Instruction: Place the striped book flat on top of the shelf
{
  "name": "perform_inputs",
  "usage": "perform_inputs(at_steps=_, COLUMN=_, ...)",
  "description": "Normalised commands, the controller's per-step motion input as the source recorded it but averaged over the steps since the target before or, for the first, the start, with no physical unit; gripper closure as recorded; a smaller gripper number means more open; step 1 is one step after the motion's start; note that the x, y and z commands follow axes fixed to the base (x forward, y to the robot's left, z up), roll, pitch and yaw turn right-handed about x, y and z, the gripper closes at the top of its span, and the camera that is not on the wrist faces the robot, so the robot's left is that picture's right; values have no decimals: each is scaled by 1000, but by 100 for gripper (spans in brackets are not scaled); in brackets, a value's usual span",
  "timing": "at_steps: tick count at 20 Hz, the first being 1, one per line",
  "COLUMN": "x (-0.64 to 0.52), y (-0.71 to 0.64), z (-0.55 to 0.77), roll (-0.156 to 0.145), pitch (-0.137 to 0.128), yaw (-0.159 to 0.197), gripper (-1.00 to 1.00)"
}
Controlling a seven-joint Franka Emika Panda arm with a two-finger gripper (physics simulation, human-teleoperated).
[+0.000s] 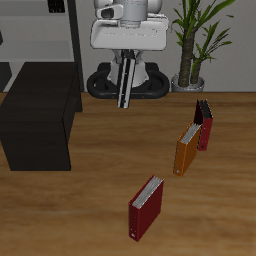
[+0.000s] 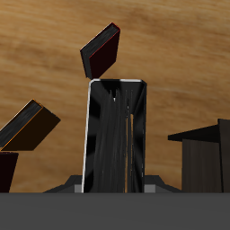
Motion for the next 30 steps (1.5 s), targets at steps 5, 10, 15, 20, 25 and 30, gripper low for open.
perform_inputs(at_steps=5, x=-301, y=-163, z=61, roll=-25, pitch=8, yaw=18, gripper=100)
perform_inputs(at_steps=10, x=-184, y=-292, z=134, roll=-92, pitch=3, yaw=79, gripper=100)
perform_inputs(at_steps=15, x=95, y=-447, z=155, roll=-180, pitch=-21, yaw=134, gripper=100)
perform_inputs(at_steps=20, x=48, y=-428, z=290, roll=-185, pitch=-71, yaw=82, gripper=100)
perform_inputs(at_steps=25, x=43, y=-346, z=169, roll=-121, pitch=-32, yaw=50, gripper=100)
perform_inputs(at_steps=30, x=-36, y=-358, z=149, roll=-145, pitch=-46, yaw=8, gripper=100)
